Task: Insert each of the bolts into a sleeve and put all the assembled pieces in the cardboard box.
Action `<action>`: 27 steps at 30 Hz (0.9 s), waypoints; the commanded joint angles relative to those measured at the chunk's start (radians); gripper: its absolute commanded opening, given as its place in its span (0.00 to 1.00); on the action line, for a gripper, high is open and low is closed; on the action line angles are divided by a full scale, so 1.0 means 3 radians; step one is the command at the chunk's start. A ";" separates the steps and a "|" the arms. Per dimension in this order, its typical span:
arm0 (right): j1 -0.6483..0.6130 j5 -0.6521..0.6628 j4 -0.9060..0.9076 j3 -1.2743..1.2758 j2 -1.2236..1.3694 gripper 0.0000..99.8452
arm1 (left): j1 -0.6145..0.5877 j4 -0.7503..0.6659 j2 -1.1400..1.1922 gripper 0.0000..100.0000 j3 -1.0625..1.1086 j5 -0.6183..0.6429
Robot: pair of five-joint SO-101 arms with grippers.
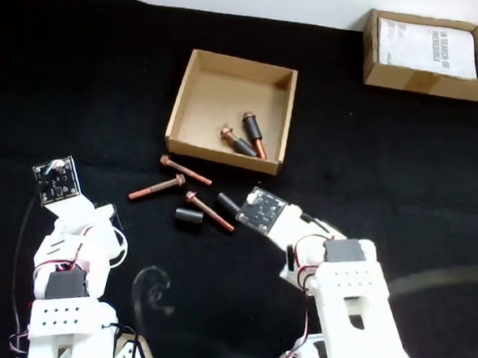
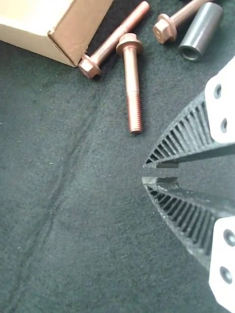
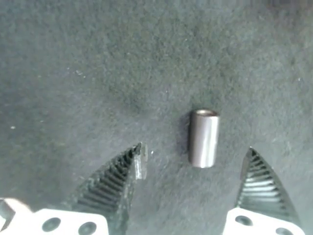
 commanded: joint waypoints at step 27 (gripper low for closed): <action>0.0284 0.0077 -0.0279 -0.1143 0.1527 0.01 | -0.0049 -0.0046 -0.0043 0.06 0.0090 -0.0020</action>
